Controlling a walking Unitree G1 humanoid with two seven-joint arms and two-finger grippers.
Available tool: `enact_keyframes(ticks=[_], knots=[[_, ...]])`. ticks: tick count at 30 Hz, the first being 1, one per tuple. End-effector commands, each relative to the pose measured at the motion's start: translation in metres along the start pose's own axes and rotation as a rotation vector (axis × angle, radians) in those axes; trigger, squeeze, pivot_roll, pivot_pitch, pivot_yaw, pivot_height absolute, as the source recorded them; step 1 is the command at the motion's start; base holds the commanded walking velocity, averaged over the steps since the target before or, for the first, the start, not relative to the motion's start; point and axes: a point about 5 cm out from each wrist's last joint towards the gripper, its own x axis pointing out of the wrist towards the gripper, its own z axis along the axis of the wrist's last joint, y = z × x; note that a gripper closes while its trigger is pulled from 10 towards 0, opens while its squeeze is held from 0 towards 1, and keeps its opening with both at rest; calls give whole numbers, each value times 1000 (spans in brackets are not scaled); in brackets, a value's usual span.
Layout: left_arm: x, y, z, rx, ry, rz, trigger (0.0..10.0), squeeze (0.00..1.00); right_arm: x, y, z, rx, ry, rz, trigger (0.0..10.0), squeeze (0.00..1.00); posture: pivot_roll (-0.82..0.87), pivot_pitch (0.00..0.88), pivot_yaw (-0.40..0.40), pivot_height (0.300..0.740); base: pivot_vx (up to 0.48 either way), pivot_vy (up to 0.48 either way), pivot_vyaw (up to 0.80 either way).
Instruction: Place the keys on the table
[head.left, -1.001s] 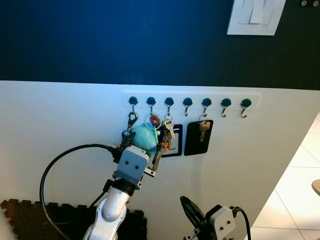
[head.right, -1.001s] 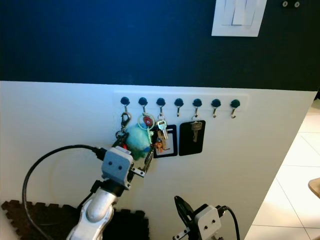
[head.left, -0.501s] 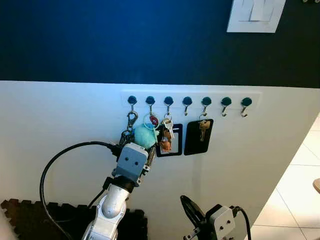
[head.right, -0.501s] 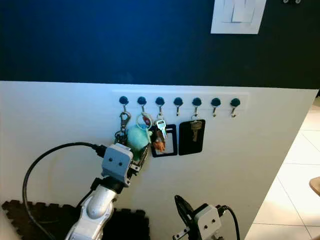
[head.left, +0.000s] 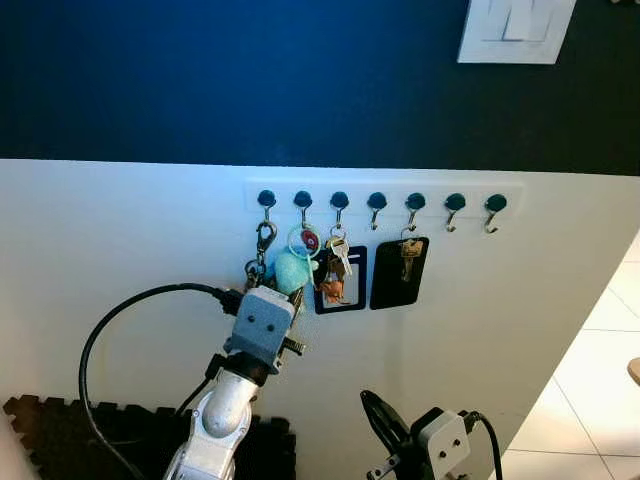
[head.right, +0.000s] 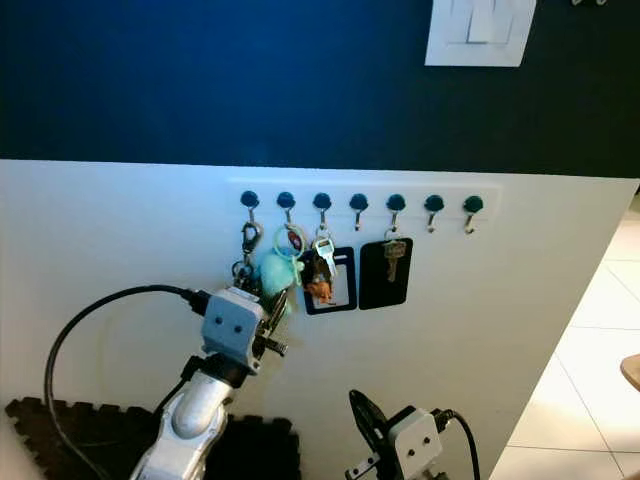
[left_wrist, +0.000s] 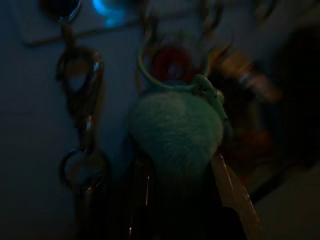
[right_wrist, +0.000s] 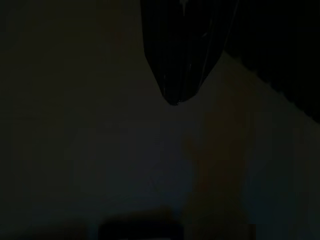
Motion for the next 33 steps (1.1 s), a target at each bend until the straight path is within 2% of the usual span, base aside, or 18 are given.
enact_keyframes(ticks=[1, 7, 21, 28, 30, 33], knots=[[-1, 6, 10, -11, -65, 6, 10000, 0, -1, 1, 0, 1, 9, -2, 10000, 0, 53, 59, 18, 740, 0, 0, 0], [4, 20, 21, 8, -117, 18, 10000, 0, -2, 0, 0, 1, 10, -3, 10000, 0, 57, 60, 17, 740, 0, 0, 0], [9, 32, 35, 32, -192, 48, 10000, 0, -2, 0, -1, -3, 11, -3, 10000, 0, 52, 51, 17, 740, 0, 0, 0], [16, 29, 46, -32, -230, -63, 10000, 0, -3, -1, 0, -1, 11, -2, 10000, 0, 51, 46, 17, 740, 0, 0, 0], [19, 29, 54, -89, -263, -60, 10000, 0, -3, -1, 0, -1, 10, -2, 10000, 0, 51, 48, 16, 740, 0, 0, 0], [21, 31, 61, -125, -292, -48, 10000, 0, -3, -1, 0, -1, 11, -1, 10000, 0, 51, 48, 15, 740, 0, 0, 0]])
